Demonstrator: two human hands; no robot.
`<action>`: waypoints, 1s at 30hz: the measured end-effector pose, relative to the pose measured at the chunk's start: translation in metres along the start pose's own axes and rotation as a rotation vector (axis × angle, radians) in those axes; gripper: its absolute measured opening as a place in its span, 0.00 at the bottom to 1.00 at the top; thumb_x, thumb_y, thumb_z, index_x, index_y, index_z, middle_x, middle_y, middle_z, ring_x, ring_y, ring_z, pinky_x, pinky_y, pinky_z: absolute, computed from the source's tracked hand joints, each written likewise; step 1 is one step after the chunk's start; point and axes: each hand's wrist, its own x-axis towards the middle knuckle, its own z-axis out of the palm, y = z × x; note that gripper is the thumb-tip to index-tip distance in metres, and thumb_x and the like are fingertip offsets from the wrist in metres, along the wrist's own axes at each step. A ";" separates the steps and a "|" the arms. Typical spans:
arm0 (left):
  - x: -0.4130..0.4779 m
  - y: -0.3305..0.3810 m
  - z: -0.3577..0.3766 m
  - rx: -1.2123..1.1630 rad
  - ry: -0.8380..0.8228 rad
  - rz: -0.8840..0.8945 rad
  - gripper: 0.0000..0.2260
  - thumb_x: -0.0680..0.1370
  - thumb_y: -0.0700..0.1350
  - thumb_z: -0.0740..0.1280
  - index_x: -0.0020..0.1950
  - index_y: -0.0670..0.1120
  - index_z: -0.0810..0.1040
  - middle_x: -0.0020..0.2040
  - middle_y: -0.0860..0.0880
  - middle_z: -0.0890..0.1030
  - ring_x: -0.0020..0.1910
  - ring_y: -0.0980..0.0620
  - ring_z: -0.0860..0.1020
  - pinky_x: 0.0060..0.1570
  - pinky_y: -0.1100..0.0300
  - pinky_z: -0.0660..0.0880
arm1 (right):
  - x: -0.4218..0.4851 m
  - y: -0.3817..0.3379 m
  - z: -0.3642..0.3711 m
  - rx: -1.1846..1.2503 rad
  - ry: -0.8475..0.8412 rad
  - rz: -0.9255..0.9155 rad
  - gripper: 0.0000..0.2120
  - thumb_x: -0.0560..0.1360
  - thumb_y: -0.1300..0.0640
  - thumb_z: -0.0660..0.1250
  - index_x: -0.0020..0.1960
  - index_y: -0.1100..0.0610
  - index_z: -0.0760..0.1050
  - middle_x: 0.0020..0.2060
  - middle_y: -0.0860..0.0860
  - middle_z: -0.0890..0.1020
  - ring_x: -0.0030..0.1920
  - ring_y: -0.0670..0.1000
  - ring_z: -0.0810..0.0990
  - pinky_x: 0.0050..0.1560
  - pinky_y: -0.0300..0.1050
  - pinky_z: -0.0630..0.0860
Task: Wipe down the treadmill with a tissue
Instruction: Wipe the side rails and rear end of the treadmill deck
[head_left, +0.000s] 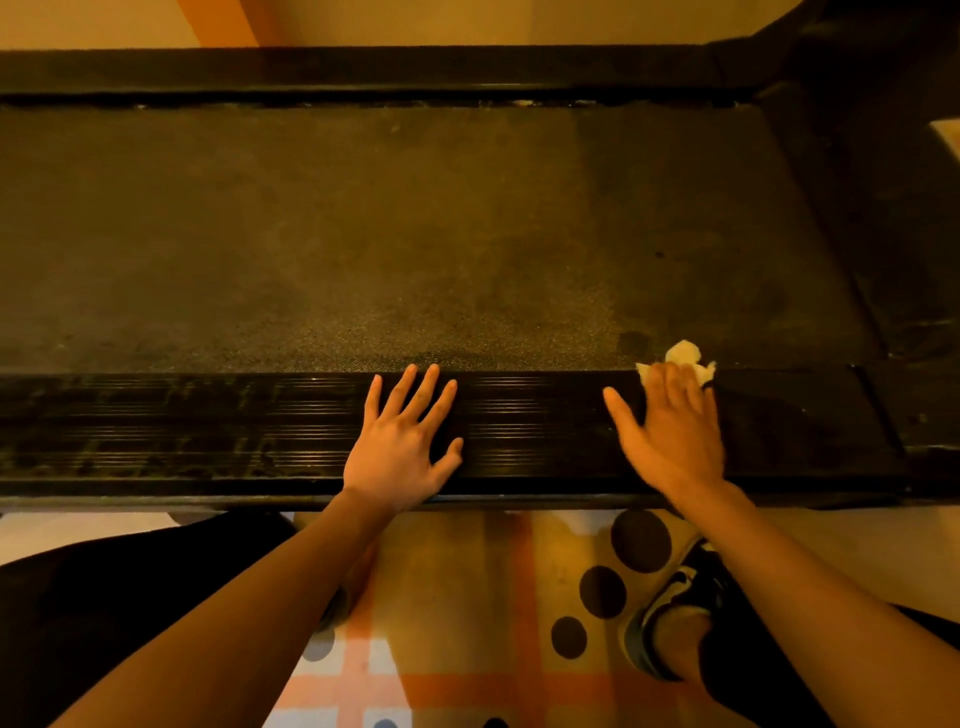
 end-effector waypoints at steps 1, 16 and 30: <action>-0.001 0.001 0.000 -0.002 0.006 0.000 0.32 0.82 0.63 0.52 0.83 0.49 0.62 0.83 0.45 0.60 0.83 0.41 0.54 0.80 0.34 0.49 | -0.003 -0.018 0.003 0.031 0.002 -0.008 0.54 0.71 0.22 0.27 0.85 0.56 0.49 0.84 0.56 0.52 0.84 0.55 0.44 0.83 0.59 0.43; -0.001 -0.001 0.002 0.011 0.016 0.009 0.31 0.83 0.63 0.53 0.83 0.49 0.63 0.83 0.44 0.61 0.83 0.40 0.55 0.79 0.33 0.51 | -0.008 -0.003 0.002 -0.011 -0.046 -0.005 0.54 0.69 0.21 0.26 0.85 0.53 0.41 0.84 0.53 0.44 0.83 0.52 0.39 0.82 0.57 0.37; -0.001 0.000 0.002 0.010 0.019 0.013 0.32 0.82 0.63 0.53 0.83 0.48 0.63 0.83 0.44 0.61 0.83 0.40 0.56 0.79 0.33 0.51 | -0.012 0.013 0.003 -0.061 0.004 -0.062 0.51 0.72 0.22 0.28 0.85 0.52 0.43 0.85 0.52 0.46 0.84 0.51 0.41 0.82 0.56 0.38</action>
